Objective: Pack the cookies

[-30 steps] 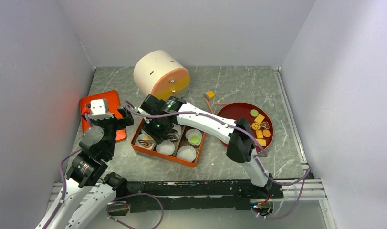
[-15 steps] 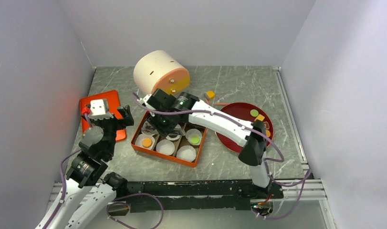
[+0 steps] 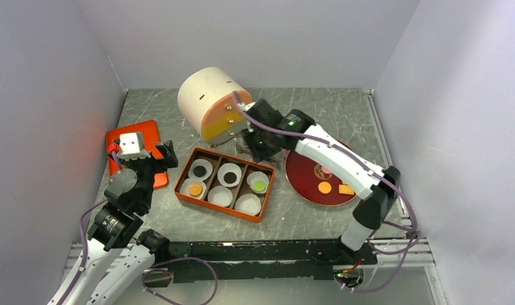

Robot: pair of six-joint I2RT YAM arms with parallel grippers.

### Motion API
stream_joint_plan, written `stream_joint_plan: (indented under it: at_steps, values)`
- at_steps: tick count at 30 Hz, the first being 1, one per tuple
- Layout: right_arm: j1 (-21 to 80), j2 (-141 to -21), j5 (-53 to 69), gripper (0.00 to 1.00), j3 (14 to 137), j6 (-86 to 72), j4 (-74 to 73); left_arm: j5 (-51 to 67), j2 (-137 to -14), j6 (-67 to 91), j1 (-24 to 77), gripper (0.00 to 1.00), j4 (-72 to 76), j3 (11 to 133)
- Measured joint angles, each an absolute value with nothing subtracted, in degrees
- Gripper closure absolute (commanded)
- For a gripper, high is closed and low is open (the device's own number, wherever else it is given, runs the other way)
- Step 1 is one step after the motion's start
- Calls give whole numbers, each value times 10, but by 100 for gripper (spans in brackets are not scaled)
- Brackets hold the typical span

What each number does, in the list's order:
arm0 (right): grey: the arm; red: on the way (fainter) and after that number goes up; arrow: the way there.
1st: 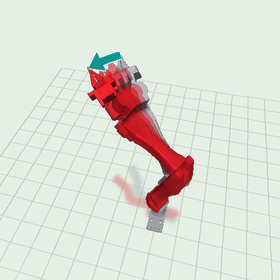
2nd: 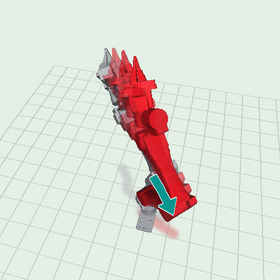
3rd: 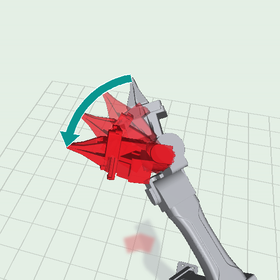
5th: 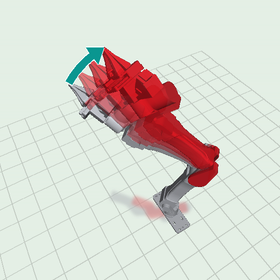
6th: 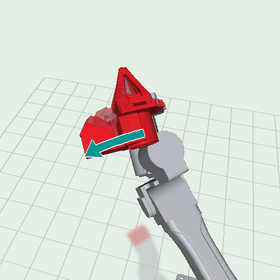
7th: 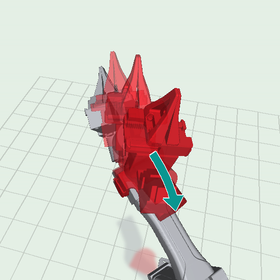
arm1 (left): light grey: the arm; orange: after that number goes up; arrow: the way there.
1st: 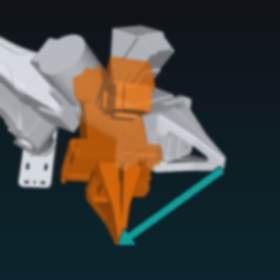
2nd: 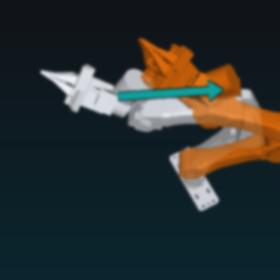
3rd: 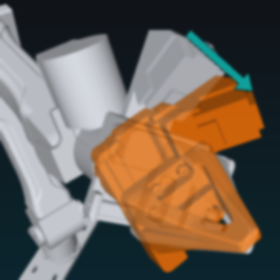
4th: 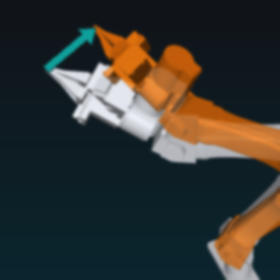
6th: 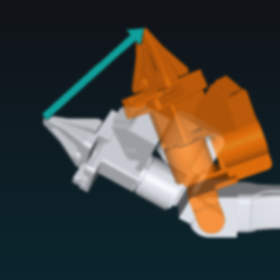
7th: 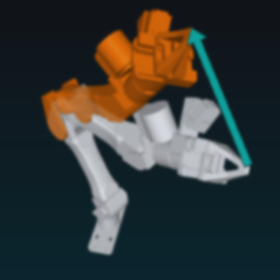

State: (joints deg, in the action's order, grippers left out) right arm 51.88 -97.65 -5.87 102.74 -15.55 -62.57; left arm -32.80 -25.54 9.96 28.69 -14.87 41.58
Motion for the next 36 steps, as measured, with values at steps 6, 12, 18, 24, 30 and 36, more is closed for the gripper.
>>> stream_joint_plan:
  at_steps: [6, 12, 18, 24, 30, 36]
  values:
    - [431, -888, -66, 56, 933, -202, -633, -328, -255, 100, 287, 4, -149, 416]
    - [358, -808, -70, 56, 862, -241, -652, -325, -255, 100, 287, 4, -149, 416]
    - [305, -769, -72, 55, 803, -256, -677, -323, -255, 100, 287, 4, -149, 416]
    - [223, -746, -68, 53, 744, -252, -685, -322, -255, 100, 287, 4, -149, 416]
    - [146, -740, -56, 52, 697, -232, -675, -322, -255, 100, 287, 4, -149, 416]
    - [101, -747, -39, 50, 674, -210, -657, -322, -255, 99, 287, 4, -148, 416]
